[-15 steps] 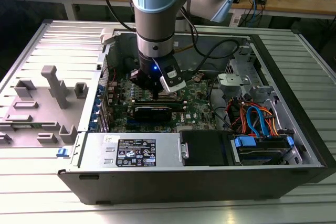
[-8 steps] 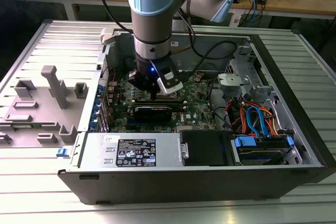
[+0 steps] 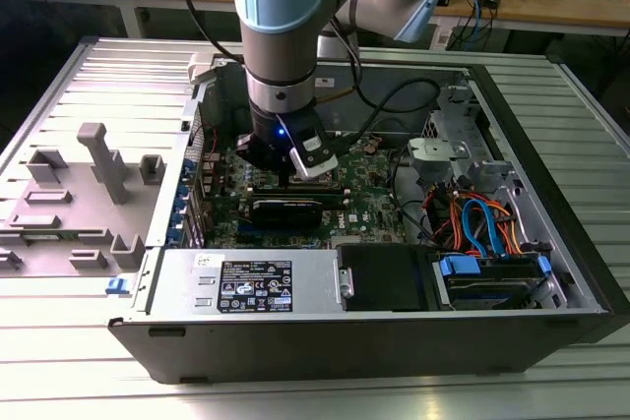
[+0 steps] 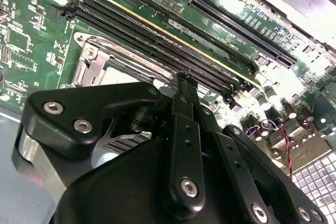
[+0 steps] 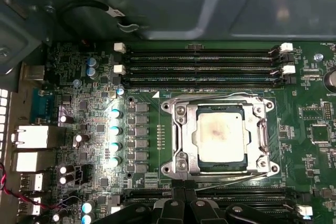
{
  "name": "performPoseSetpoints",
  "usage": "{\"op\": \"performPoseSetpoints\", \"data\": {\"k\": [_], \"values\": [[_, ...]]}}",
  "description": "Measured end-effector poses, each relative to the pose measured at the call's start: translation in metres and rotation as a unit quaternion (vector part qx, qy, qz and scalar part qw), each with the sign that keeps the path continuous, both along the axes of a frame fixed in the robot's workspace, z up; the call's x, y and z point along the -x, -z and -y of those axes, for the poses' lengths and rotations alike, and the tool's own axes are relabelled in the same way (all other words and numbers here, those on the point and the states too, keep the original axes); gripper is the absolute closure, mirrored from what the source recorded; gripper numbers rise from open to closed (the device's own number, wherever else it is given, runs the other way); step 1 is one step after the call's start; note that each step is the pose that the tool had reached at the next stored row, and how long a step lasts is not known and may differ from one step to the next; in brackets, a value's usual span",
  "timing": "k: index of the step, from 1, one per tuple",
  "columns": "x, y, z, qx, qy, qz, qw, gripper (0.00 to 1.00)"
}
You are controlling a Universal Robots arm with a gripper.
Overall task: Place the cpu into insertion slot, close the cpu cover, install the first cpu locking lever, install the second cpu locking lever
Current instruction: 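Install the second cpu locking lever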
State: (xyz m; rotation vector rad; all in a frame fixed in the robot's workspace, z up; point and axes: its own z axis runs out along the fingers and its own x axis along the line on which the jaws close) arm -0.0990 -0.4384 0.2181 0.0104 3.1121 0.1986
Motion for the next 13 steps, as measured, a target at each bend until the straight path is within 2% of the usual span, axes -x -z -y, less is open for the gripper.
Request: {"op": "performPoseSetpoints", "data": {"k": [13], "values": [[0.0064, 0.0087, -0.0001, -0.0167, 0.0, -0.0001, 0.9999, 0.89]]}}
